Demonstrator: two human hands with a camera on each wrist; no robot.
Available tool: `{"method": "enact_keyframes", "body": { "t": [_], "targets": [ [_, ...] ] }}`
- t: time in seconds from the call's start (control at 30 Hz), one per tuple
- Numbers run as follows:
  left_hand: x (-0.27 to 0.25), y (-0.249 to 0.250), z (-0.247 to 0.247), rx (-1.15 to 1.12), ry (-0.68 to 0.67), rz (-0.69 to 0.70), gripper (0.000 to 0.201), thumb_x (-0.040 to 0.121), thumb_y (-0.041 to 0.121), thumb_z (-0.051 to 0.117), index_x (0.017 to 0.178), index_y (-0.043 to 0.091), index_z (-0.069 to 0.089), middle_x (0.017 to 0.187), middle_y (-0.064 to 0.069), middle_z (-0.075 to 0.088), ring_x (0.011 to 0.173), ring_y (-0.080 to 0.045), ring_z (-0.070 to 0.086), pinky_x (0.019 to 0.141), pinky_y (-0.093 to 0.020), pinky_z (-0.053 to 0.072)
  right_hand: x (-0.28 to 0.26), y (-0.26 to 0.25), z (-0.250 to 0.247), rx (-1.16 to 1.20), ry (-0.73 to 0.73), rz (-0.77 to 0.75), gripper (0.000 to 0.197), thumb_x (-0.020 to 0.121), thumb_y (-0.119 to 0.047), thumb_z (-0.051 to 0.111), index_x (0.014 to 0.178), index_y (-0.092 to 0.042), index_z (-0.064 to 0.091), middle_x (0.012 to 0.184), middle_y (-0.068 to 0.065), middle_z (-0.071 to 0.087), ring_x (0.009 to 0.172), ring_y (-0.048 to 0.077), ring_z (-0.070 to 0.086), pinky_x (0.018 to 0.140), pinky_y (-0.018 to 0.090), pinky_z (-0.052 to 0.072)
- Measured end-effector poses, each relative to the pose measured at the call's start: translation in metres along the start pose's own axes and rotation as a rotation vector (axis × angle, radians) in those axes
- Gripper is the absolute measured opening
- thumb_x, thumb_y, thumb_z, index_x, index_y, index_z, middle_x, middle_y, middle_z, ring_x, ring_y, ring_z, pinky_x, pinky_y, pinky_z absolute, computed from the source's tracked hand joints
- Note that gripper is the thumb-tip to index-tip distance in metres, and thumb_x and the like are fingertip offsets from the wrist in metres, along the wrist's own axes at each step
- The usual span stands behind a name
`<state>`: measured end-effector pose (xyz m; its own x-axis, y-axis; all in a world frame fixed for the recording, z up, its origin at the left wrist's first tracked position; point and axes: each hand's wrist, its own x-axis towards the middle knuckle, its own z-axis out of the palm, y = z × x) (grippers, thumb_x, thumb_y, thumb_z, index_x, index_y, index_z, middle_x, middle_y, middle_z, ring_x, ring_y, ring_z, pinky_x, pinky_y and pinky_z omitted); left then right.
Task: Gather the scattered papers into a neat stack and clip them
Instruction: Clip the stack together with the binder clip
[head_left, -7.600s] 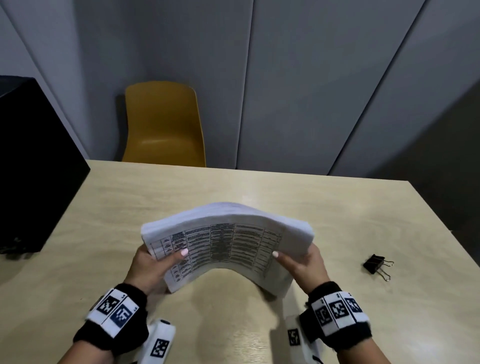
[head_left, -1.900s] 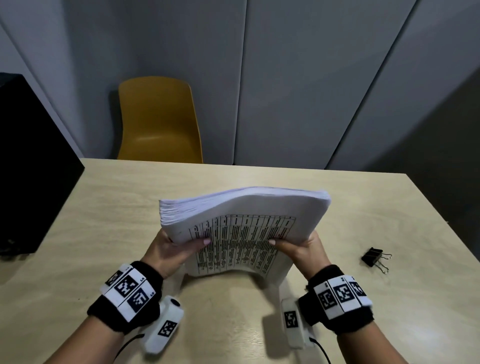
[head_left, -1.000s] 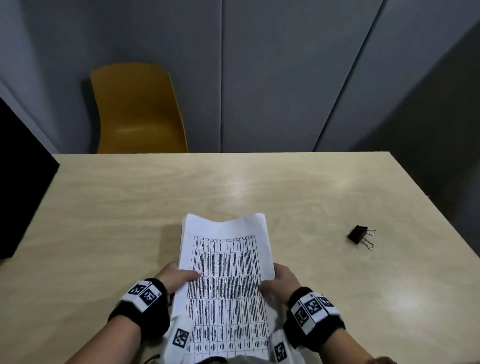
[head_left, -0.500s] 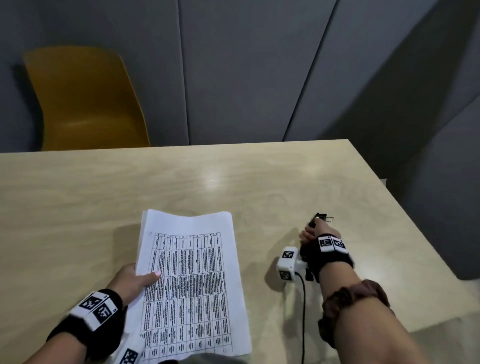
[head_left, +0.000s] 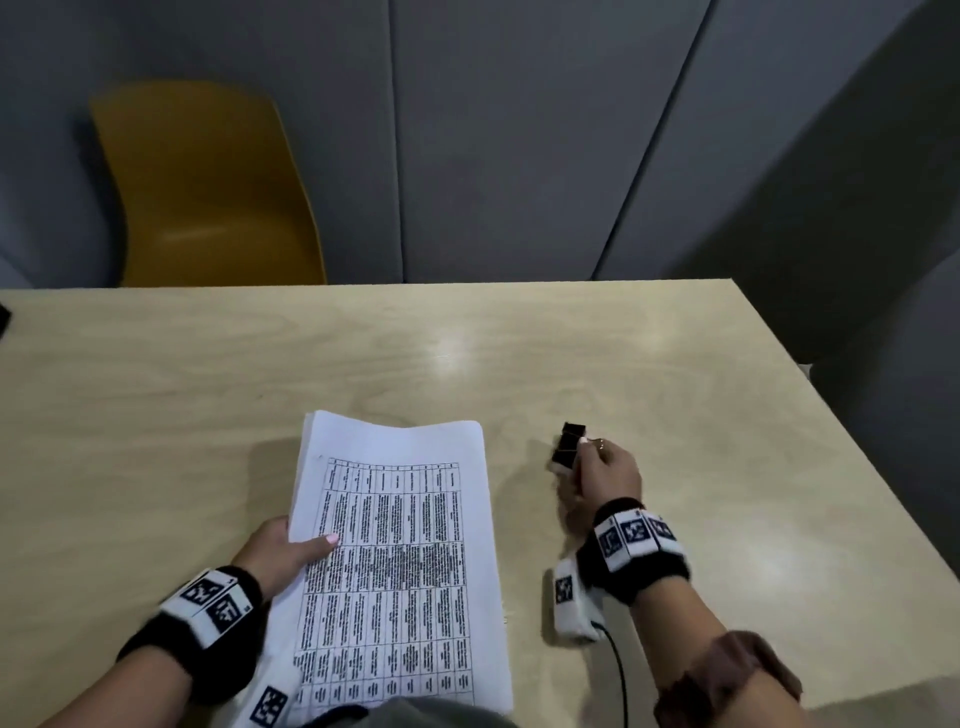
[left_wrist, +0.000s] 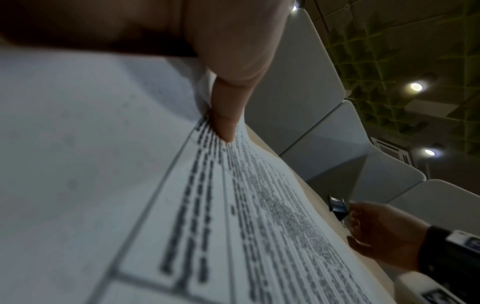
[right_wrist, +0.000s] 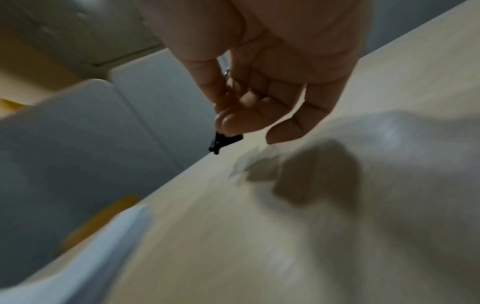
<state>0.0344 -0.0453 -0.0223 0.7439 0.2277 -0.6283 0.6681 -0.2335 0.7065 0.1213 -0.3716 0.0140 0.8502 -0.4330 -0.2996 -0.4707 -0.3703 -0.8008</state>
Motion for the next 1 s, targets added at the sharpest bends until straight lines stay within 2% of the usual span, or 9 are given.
{"method": "enact_keyframes", "body": {
  "t": [0.1, 0.23, 0.3, 0.4, 0.47, 0.57, 0.77, 0.9, 1.0],
  "targets": [
    [-0.002, 0.002, 0.001, -0.008, 0.001, 0.004, 0.042, 0.083, 0.015, 0.066, 0.121, 0.001, 0.055, 0.125, -0.018, 0.060, 0.111, -0.031, 0.057, 0.104, -0.046, 0.038, -0.052, -0.016, 0.028, -0.053, -0.277, -0.213, 0.038, 0.091, -0.021, 0.051, 0.052, -0.019, 0.047, 0.054, -0.001, 0.054, 0.055, 0.019, 0.051, 0.052, 0.025, 0.041],
    [-0.006, 0.002, -0.001, 0.022, -0.013, 0.027, 0.041, 0.083, 0.020, 0.066, 0.119, 0.003, 0.057, 0.122, -0.015, 0.063, 0.109, -0.028, 0.059, 0.100, -0.040, 0.041, -0.086, -0.022, 0.063, -0.440, -0.613, -0.436, 0.033, 0.092, -0.034, 0.047, 0.061, -0.022, 0.048, 0.064, -0.002, 0.055, 0.067, 0.020, 0.052, 0.059, 0.027, 0.040],
    [-0.008, 0.003, -0.002, 0.037, -0.025, 0.042, 0.042, 0.083, 0.021, 0.066, 0.120, 0.003, 0.056, 0.121, -0.013, 0.063, 0.106, -0.026, 0.059, 0.096, -0.035, 0.040, -0.092, -0.018, 0.075, -0.587, -0.624, -0.483, 0.020, 0.090, -0.037, 0.048, 0.078, -0.021, 0.054, 0.077, 0.001, 0.058, 0.076, 0.021, 0.054, 0.063, 0.027, 0.039],
    [-0.013, 0.001, -0.003, 0.028, -0.026, 0.055, 0.043, 0.084, 0.022, 0.066, 0.121, 0.005, 0.055, 0.122, -0.012, 0.062, 0.106, -0.025, 0.058, 0.097, -0.035, 0.039, -0.094, -0.016, 0.079, -0.481, -0.528, -0.486, 0.016, 0.083, -0.032, 0.061, 0.093, -0.020, 0.060, 0.083, -0.002, 0.055, 0.076, 0.016, 0.052, 0.068, 0.024, 0.040],
    [-0.016, 0.000, -0.003, 0.017, -0.016, 0.053, 0.044, 0.084, 0.023, 0.065, 0.122, 0.006, 0.053, 0.122, -0.011, 0.062, 0.109, -0.026, 0.057, 0.100, -0.038, 0.039, -0.091, -0.018, 0.077, -0.332, -0.525, -0.425, 0.004, 0.080, -0.026, 0.068, 0.080, -0.022, 0.067, 0.074, -0.009, 0.054, 0.070, 0.010, 0.054, 0.072, 0.023, 0.047],
    [-0.017, 0.001, -0.003, 0.011, -0.018, 0.071, 0.043, 0.084, 0.020, 0.065, 0.122, 0.004, 0.053, 0.120, -0.011, 0.062, 0.106, -0.025, 0.057, 0.099, -0.036, 0.038, -0.086, -0.019, 0.074, -0.273, -0.584, -0.301, 0.025, 0.075, -0.025, 0.074, 0.057, -0.030, 0.057, 0.067, -0.009, 0.060, 0.065, 0.011, 0.055, 0.069, 0.024, 0.047],
    [-0.018, 0.001, -0.003, 0.013, -0.011, 0.088, 0.040, 0.084, 0.018, 0.065, 0.119, 0.003, 0.055, 0.120, -0.013, 0.063, 0.102, -0.022, 0.057, 0.096, -0.032, 0.038, -0.077, -0.027, 0.075, -0.386, -0.680, -0.274, 0.032, 0.066, -0.028, 0.080, 0.055, -0.022, 0.050, 0.084, 0.008, 0.070, 0.083, 0.023, 0.066, 0.074, 0.031, 0.051],
    [-0.018, 0.000, -0.003, -0.003, -0.017, 0.091, 0.038, 0.084, 0.018, 0.065, 0.118, 0.003, 0.056, 0.119, -0.013, 0.063, 0.102, -0.023, 0.057, 0.095, -0.030, 0.038, -0.079, -0.035, 0.072, -0.475, -0.798, -0.251, 0.026, 0.067, -0.025, 0.080, 0.082, -0.023, 0.060, 0.089, 0.001, 0.063, 0.082, 0.016, 0.058, 0.082, 0.030, 0.049],
    [-0.020, 0.001, -0.003, -0.019, -0.027, 0.084, 0.040, 0.084, 0.019, 0.065, 0.120, 0.005, 0.055, 0.121, -0.012, 0.062, 0.102, -0.022, 0.056, 0.096, -0.033, 0.037, -0.076, -0.045, 0.069, -0.600, -0.882, -0.239, 0.051, 0.069, -0.028, 0.079, 0.114, -0.012, 0.061, 0.107, 0.007, 0.066, 0.097, 0.018, 0.060, 0.093, 0.031, 0.048]
  ]
}}
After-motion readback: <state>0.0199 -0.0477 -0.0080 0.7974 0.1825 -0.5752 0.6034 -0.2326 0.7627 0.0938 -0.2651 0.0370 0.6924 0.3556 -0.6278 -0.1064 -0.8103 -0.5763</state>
